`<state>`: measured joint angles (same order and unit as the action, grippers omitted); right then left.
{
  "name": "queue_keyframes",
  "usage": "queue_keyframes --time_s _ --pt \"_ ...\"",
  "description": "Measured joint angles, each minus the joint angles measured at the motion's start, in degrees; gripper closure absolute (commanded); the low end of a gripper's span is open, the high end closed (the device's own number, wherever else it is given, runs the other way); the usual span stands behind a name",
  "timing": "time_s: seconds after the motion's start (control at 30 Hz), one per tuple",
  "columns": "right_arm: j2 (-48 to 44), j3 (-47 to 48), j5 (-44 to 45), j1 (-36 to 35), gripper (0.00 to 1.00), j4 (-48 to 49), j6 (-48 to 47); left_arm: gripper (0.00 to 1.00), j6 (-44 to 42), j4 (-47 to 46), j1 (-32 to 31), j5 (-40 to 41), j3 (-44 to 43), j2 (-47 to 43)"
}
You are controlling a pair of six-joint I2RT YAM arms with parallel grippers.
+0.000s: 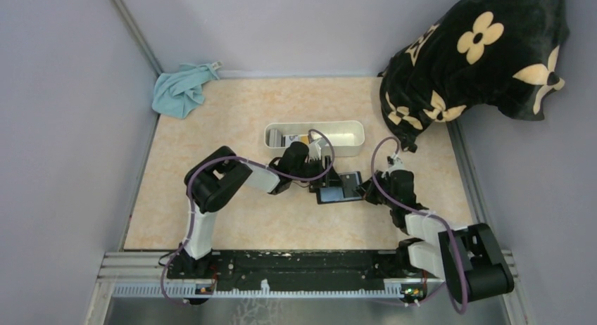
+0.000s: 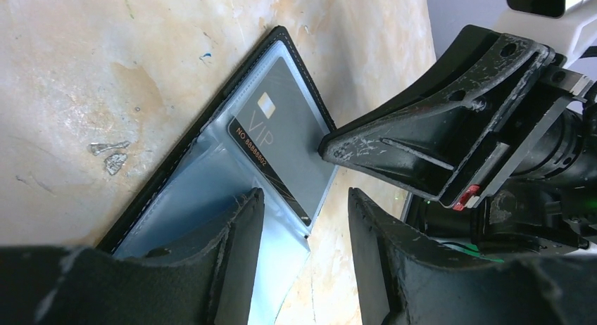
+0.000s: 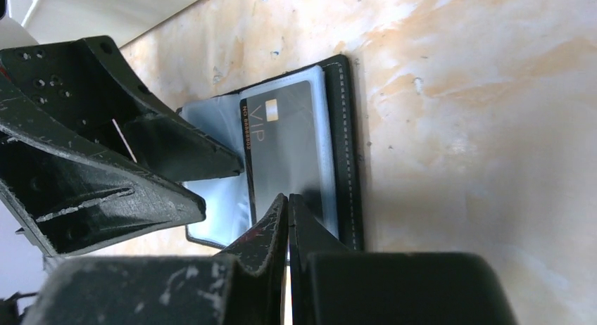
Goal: Take the credit cards out of the card holder
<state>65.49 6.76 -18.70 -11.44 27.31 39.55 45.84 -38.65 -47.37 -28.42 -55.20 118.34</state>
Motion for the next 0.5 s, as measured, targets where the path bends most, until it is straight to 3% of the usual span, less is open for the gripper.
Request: queue_keyframes --time_s 0.23,0.5 --pt "-5.3 4.0 6.3 0.0 1.0 -11.4 -3.9 0.44 0.2 -1.0 0.0 -0.1 0.1 0.4" --pt "-2.6 5.0 8.4 0.0 1.0 -13.3 -6.0 0.45 0.9 -2.5 0.0 -0.2 0.1 1.1"
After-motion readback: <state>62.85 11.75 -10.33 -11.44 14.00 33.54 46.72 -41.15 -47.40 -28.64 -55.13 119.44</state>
